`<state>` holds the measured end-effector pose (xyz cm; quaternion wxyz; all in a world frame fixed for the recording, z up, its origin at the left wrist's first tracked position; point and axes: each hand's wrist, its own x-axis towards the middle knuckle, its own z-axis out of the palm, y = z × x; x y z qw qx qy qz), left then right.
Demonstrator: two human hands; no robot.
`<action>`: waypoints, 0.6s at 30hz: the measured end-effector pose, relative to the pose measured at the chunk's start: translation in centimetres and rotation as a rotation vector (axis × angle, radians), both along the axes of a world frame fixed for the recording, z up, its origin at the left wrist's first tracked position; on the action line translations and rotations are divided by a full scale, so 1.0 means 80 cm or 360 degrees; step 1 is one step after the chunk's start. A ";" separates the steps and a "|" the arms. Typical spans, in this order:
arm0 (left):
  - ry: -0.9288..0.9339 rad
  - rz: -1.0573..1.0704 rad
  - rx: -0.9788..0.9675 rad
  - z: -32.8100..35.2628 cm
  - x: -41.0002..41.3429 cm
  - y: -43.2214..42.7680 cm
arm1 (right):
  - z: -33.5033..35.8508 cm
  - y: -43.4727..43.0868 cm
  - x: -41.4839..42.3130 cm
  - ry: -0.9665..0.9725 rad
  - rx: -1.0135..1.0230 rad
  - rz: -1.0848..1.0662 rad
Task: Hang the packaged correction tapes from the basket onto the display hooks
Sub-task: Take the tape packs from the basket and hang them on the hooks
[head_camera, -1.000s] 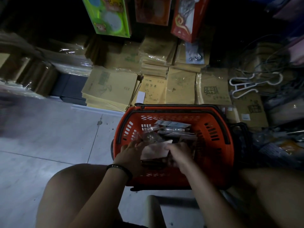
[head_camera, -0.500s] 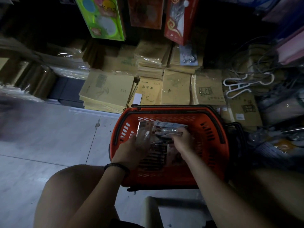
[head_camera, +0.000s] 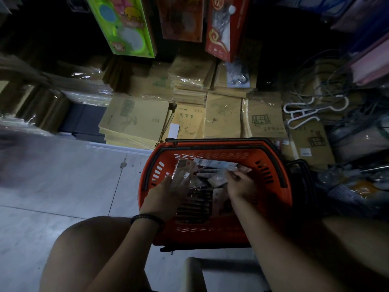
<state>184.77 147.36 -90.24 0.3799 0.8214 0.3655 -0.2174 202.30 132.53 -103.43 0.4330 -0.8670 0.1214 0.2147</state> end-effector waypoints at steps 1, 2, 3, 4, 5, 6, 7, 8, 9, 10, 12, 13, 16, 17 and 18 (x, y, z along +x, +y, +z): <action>-0.0004 0.0001 0.0009 -0.002 -0.001 0.000 | 0.004 -0.004 0.001 0.0056 0.0068 -0.0077; -0.0008 -0.0025 -0.0002 0.004 -0.001 -0.002 | 0.008 -0.007 -0.001 0.0099 0.0138 -0.0125; -0.0011 -0.0014 -0.0014 0.005 0.000 -0.004 | 0.014 -0.010 -0.004 0.0118 0.0213 -0.0154; -0.0016 0.0009 -0.0026 0.010 0.001 -0.005 | 0.021 -0.013 -0.007 0.0114 0.0297 -0.0180; -0.0021 -0.0007 -0.0005 0.015 0.002 -0.008 | 0.031 -0.015 -0.012 0.0107 0.0387 -0.0206; -0.0028 -0.0061 0.0018 0.023 0.003 -0.010 | 0.042 -0.017 -0.016 0.0104 0.0476 -0.0224; -0.0061 -0.0032 0.0010 0.029 0.002 -0.014 | 0.055 -0.021 -0.021 0.0112 0.0554 -0.0230; -0.0094 0.0035 -0.0012 0.033 0.002 -0.016 | 0.066 -0.025 -0.026 0.0128 0.0635 -0.0219; -0.0105 0.0145 -0.0063 0.036 0.000 -0.019 | 0.078 -0.032 -0.032 0.0147 0.0713 -0.0189; -0.0126 0.0269 -0.0119 0.040 -0.003 -0.020 | 0.090 -0.039 -0.039 0.0168 0.0780 -0.0146; -0.0289 0.0565 -0.0285 0.043 -0.013 -0.021 | 0.118 -0.054 -0.055 0.0171 0.0898 -0.0016; -0.0401 0.0659 -0.0380 0.043 -0.017 -0.023 | 0.134 -0.060 -0.063 0.0144 0.0933 0.0061; -0.0624 0.0871 -0.0702 0.059 -0.025 -0.037 | 0.180 -0.070 -0.078 -0.0024 0.0949 0.0300; -0.0694 0.0913 -0.0821 0.069 -0.026 -0.043 | 0.194 -0.072 -0.079 -0.0080 0.0943 0.0373; -0.0742 0.0940 -0.0924 0.079 -0.028 -0.047 | 0.207 -0.073 -0.080 -0.0127 0.0929 0.0433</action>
